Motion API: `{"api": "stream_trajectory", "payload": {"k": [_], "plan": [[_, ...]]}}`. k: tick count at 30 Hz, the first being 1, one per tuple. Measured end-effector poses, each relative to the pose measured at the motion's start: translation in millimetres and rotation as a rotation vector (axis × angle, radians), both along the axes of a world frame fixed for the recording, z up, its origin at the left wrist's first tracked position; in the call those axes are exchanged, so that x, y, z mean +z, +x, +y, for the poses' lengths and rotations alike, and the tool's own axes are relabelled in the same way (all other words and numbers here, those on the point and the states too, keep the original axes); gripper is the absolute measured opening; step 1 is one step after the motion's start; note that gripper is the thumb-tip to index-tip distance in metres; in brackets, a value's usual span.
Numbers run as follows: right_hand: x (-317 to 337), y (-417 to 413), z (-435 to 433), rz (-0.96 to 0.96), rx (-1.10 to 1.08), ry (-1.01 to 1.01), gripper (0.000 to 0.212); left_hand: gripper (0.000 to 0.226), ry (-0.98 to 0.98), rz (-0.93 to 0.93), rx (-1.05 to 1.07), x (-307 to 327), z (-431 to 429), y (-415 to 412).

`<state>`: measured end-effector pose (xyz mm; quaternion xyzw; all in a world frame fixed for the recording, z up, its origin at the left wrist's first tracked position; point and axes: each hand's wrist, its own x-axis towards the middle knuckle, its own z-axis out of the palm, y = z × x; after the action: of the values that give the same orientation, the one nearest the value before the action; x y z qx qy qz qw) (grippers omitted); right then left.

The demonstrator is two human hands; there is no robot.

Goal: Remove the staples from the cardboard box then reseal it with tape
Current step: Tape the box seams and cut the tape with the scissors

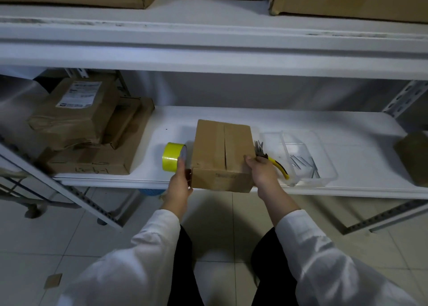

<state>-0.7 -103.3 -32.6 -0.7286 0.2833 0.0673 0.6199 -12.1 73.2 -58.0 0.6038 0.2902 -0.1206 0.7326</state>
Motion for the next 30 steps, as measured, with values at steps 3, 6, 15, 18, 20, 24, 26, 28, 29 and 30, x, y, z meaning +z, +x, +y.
{"api": "stream_trajectory", "payload": {"k": [3, 6, 15, 18, 20, 24, 26, 28, 29, 30], "plan": [[0, -2, 8, -0.037, 0.061, -0.12, 0.04, 0.023, 0.317, -0.091, 0.097, -5, 15, -1], [0, -2, 15, -0.06, 0.08, -0.196, 0.039, 0.018, 0.623, -0.186, 0.131, 0, 24, 1], [-3, -2, 24, -0.042, 0.096, -0.311, 0.033, 0.054, 0.532, -0.147, -0.024, 3, 33, 38], [-5, -4, 23, -0.039, 0.102, -0.361, 0.028, 0.051, 0.585, -0.075, -0.07, 2, 39, 42], [-5, -4, 23, -0.028, 0.102, -0.364, 0.029, 0.056, 0.579, -0.054, -0.045, 3, 40, 44], [-5, -3, 25, -0.008, 0.103, -0.361, 0.03, 0.051, 0.558, -0.028, -0.02, 4, 45, 39], [-4, -4, 25, -0.003, 0.107, -0.358, 0.03, 0.045, 0.479, -0.039, 0.032, -1, 49, 33], [-4, -5, 25, -0.001, 0.117, -0.354, 0.03, 0.034, 0.364, -0.085, 0.104, -5, 49, 26], [-3, -5, 25, 0.004, 0.123, -0.349, 0.031, 0.033, 0.319, -0.104, 0.137, -9, 49, 22], [-3, -6, 24, 0.005, 0.127, -0.348, 0.032, 0.033, 0.276, -0.119, 0.164, -13, 49, 18]]}}
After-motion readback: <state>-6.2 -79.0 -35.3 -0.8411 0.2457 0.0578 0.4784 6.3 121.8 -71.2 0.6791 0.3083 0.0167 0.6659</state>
